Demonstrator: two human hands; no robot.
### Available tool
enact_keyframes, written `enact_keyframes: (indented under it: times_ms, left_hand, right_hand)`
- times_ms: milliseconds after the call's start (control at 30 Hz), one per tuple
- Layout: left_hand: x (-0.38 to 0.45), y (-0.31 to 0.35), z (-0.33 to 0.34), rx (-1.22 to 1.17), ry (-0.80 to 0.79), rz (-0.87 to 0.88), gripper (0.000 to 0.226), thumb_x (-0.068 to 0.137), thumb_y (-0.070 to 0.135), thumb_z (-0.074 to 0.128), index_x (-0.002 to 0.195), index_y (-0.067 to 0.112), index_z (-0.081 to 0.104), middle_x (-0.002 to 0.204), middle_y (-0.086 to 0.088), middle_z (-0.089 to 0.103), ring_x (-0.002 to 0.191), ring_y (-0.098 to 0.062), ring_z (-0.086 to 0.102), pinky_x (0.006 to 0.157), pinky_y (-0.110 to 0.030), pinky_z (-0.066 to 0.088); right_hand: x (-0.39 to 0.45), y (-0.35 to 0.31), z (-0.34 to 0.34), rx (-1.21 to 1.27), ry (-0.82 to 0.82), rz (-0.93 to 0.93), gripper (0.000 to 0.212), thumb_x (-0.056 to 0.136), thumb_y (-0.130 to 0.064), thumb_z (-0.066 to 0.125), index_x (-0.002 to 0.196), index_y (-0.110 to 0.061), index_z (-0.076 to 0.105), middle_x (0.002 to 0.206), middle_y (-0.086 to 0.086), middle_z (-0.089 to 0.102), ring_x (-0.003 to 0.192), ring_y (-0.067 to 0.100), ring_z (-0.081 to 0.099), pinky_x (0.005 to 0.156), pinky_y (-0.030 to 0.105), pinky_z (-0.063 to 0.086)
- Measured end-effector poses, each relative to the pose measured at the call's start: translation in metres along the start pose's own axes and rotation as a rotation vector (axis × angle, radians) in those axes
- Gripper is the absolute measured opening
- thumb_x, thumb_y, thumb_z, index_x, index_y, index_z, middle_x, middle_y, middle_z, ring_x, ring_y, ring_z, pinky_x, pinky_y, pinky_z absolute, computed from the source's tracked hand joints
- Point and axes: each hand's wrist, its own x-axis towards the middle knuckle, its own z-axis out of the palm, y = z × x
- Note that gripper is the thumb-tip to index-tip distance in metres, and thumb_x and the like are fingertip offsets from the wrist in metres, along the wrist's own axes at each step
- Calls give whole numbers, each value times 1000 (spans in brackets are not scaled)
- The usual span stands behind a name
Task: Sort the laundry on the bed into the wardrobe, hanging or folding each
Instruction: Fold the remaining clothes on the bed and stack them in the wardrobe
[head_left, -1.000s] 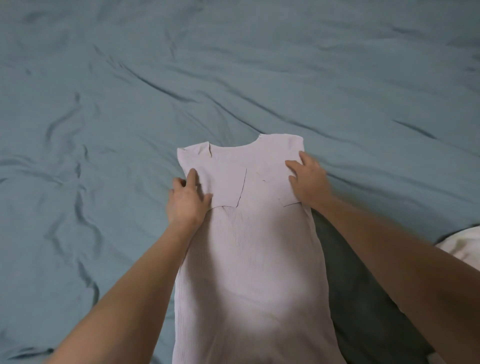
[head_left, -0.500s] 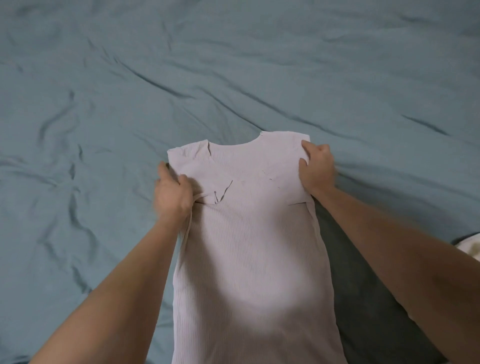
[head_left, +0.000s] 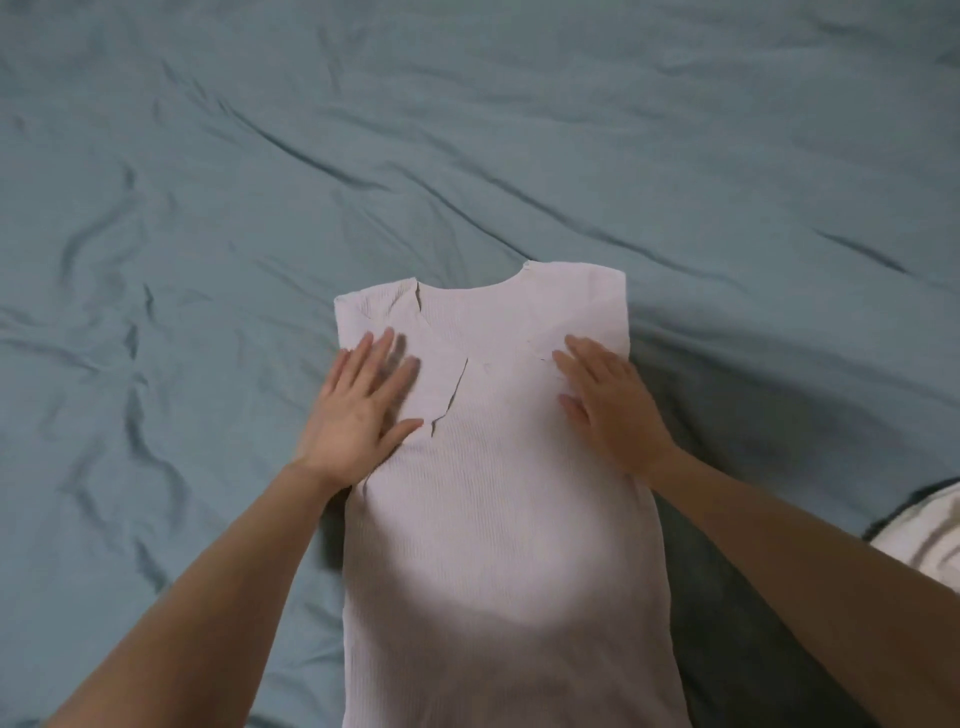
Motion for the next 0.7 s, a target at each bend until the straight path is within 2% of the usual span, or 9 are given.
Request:
enact_keyframes:
  times_ms: [100,167,267,367,467,533,567,633,700]
  left_hand:
    - [-15,-9,-1,56,-197,103,90,83,75,-9,153,22,12,161,-3,2,148,-22,-9,117,-34,-15]
    - [-15,-14,-6,12,-263,132,93,79,80,-9,153,26,4,161,3,-7,147,-17,-15,118,-34,-13]
    - [4,-13,-24,-241,17,-125,75,90,65,31,147,16,36,156,-5,28,144,-23,23,117,-36,19]
    - [37,-6,-39,-591,334,-666,41,94,32,57,124,4,55,114,-11,57,106,-27,53,97,-33,43]
    - [67,-4,-49,-1188,274,-1044,18,93,20,63,82,7,58,71,-3,48,64,-16,50,51,-17,53]
    - [79,-9,-50,-1391,177,-1200,23,87,10,68,69,10,53,66,-4,47,49,-11,51,53,-18,55]
    - [83,-12,-48,-1441,126,-1244,19,84,3,69,71,9,57,71,-5,53,45,-10,54,54,-21,56]
    - [92,-18,-44,-1556,91,-1299,10,84,-4,66,81,3,60,95,-11,60,58,-18,62,48,-27,57]
    - [95,-20,-45,-1724,128,-1309,8,91,-1,59,99,-1,56,108,-13,53,83,-27,60,49,-33,58]
  right_hand:
    - [-19,2,4,-15,-271,-61,84,91,-64,-7,152,-11,15,159,5,8,148,23,7,120,36,6]
    - [-13,7,-1,63,-342,-62,98,78,-71,-24,153,-16,6,159,1,-2,146,14,-6,117,29,-9]
    - [17,12,-11,234,-13,154,77,94,-58,15,145,-4,36,152,17,32,143,28,26,117,39,15]
    - [54,18,-32,467,344,607,54,90,-32,45,130,3,46,130,22,49,121,36,46,102,40,34]
    - [80,27,-45,728,292,994,44,90,-21,59,126,0,45,120,13,52,104,27,53,75,19,48]
    - [87,32,-48,914,236,1059,32,87,-15,64,109,6,54,99,13,53,76,24,53,38,13,44]
    - [89,34,-49,983,215,1073,22,85,-11,66,94,7,57,89,13,52,66,21,51,32,15,42]
    - [92,36,-53,1144,158,1087,13,87,-7,64,79,-4,55,82,8,51,66,17,53,37,18,48]
    - [93,37,-58,1317,161,1095,9,89,-3,62,89,-7,54,95,7,53,81,19,57,50,23,56]
